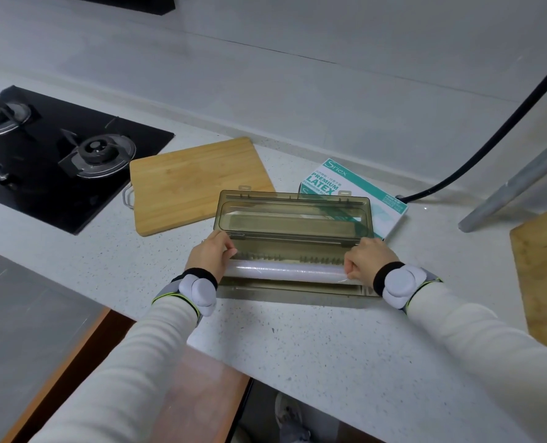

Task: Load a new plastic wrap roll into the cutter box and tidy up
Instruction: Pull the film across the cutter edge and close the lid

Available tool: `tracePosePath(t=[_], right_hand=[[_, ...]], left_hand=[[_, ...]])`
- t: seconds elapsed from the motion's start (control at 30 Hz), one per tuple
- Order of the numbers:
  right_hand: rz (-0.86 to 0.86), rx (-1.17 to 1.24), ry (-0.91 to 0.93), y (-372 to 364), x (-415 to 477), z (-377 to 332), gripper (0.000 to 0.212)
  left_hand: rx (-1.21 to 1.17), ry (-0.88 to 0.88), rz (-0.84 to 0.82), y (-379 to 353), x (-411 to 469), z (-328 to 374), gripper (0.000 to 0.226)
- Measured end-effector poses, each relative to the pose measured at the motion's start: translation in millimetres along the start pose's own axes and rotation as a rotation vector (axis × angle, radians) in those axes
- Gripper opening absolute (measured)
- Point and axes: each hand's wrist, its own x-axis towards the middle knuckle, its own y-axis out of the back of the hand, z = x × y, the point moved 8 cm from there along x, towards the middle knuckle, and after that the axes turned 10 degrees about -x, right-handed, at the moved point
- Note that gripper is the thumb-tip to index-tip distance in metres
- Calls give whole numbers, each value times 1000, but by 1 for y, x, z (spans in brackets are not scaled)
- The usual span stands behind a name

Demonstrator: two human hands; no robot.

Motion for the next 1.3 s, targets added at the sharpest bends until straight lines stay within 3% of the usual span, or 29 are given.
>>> tracePosePath(t=[0.43, 0.77, 1.13, 1.3], right_hand=[[57, 213, -51, 1, -8, 16, 16], [174, 120, -33, 5, -14, 23, 18], [44, 227, -65, -2, -16, 22, 5], [37, 239, -104, 8, -11, 26, 9]], left_hand=[[-1, 32, 33, 5, 2, 0, 9], [12, 43, 34, 6, 3, 1, 10], [3, 41, 34, 12, 4, 6, 12], [-15, 79, 44, 15, 7, 5, 15]])
